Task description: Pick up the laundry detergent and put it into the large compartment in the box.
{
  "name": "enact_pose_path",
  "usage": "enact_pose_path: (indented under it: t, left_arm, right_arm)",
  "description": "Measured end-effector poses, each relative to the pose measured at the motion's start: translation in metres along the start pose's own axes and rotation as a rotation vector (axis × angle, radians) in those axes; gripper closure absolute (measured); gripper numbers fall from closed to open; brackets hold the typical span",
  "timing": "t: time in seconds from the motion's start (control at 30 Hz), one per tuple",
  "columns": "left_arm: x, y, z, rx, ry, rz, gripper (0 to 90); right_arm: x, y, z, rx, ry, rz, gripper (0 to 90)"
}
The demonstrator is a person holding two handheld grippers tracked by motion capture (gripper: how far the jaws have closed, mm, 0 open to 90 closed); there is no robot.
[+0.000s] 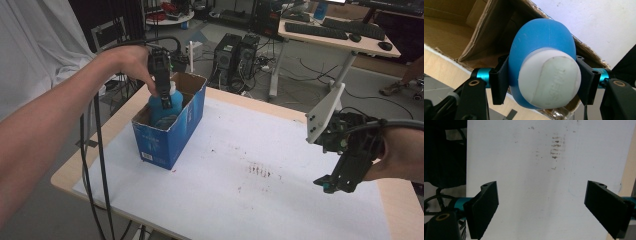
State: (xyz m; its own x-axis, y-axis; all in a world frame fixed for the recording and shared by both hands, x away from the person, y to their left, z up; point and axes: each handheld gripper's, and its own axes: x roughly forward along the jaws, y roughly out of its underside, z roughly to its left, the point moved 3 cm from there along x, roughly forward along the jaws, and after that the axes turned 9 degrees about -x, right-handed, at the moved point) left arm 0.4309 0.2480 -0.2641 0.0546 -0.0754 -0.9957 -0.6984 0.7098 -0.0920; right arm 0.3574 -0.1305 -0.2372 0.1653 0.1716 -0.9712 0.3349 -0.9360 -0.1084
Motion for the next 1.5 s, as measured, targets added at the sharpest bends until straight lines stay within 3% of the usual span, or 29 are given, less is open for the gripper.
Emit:
enact_pose_path:
  t: [0.37,0.7,1.5]
  left_arm:
    - [0.016,0.004,0.0,0.018,0.004,0.001,37.4]
    - [0.03,0.008,0.0,0.067,0.01,0.004,37.4]
    - [0.034,0.01,-0.002,0.083,-0.004,-0.005,37.3]
  right_arm:
    - [0.001,-0.001,0.0,-0.001,0.0,-0.002,11.3]
    - [0.004,0.0,0.0,0.001,-0.003,0.001,11.3]
    - [0.002,0.001,0.002,0.004,0.006,-0.008,11.3]
